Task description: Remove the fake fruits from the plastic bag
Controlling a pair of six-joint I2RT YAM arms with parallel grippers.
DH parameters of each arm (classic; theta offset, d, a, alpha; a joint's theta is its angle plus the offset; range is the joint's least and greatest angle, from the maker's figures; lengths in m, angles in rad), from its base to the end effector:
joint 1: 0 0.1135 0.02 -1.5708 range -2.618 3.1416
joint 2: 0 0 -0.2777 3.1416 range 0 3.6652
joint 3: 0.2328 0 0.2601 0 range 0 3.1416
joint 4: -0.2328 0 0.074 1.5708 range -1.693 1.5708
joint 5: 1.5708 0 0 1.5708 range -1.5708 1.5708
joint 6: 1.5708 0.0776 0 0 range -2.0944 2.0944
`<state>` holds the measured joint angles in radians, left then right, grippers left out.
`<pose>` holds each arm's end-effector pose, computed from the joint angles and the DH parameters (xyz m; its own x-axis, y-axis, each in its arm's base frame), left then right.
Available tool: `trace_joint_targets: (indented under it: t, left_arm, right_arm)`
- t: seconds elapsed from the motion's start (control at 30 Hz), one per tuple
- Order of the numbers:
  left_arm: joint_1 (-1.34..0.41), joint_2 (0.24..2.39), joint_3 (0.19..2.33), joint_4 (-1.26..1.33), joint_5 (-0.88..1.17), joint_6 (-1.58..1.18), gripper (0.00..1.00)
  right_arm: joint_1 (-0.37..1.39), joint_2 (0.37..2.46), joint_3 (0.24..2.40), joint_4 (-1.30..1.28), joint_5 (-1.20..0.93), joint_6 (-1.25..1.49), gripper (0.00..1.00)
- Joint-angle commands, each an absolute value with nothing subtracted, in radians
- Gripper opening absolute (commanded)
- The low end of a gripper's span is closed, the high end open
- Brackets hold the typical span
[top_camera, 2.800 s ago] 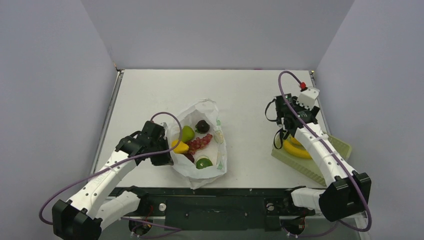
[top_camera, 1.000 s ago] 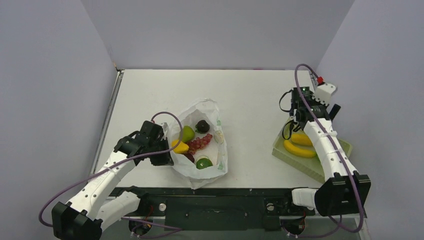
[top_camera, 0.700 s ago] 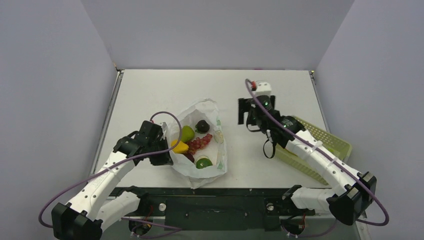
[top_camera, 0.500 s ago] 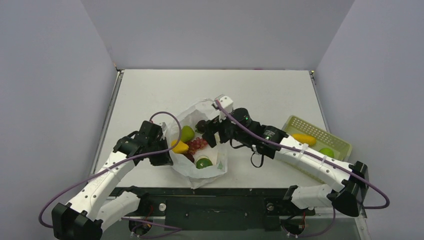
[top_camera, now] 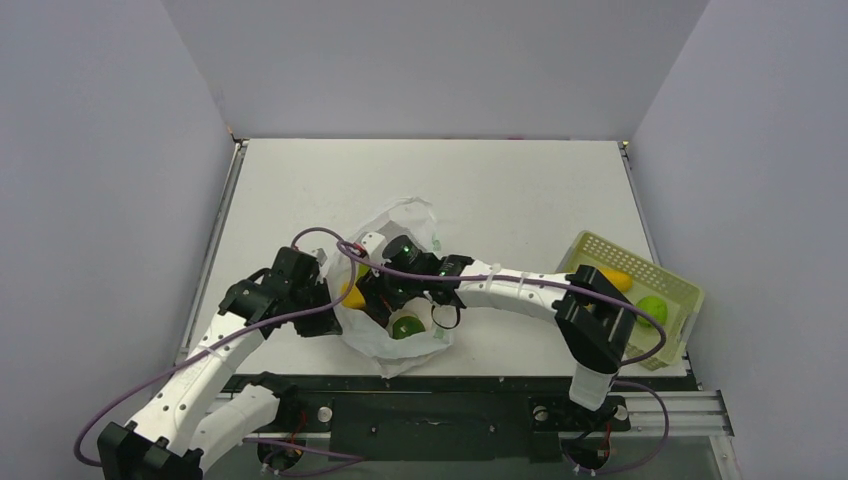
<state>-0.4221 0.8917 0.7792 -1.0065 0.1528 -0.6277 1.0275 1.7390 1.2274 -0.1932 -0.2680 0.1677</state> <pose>0.1499 -0.0803 0.2252 -0.9377 -0.2152 -0.2729 -0.1052 0.9242 -0.3672 0.2047 0.3786 0.2193 -0.4854 -0.4924 -0.7224 -0.8608 0.4139 0.2963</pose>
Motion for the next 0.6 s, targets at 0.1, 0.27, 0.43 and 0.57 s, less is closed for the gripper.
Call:
trace_joint_targets:
  t: [0.1,0.27,0.43,0.57]
  left_arm:
    - [-0.414,0.871,0.785,-1.015,0.142,-0.641,0.0]
    - [-0.414,0.864,0.782,-1.014,0.141,-0.644,0.0]
    - [-0.413,0.87,0.779,-1.01,0.143,-0.648,0.0]
    - [-0.413,0.87,0.776,-1.003,0.149,-0.649,0.0]
  right_arm:
    - [1.046,1.747,1.173,-0.072,0.051,0.101,0.58]
    - [1.045,1.698,1.049,-0.016,0.137,-0.077,0.63]
    - [1.023,1.718,1.052,-0.052,0.16,-0.242,0.72]
    - [1.021,1.761,1.1,-0.061,0.141,-0.337,0.75]
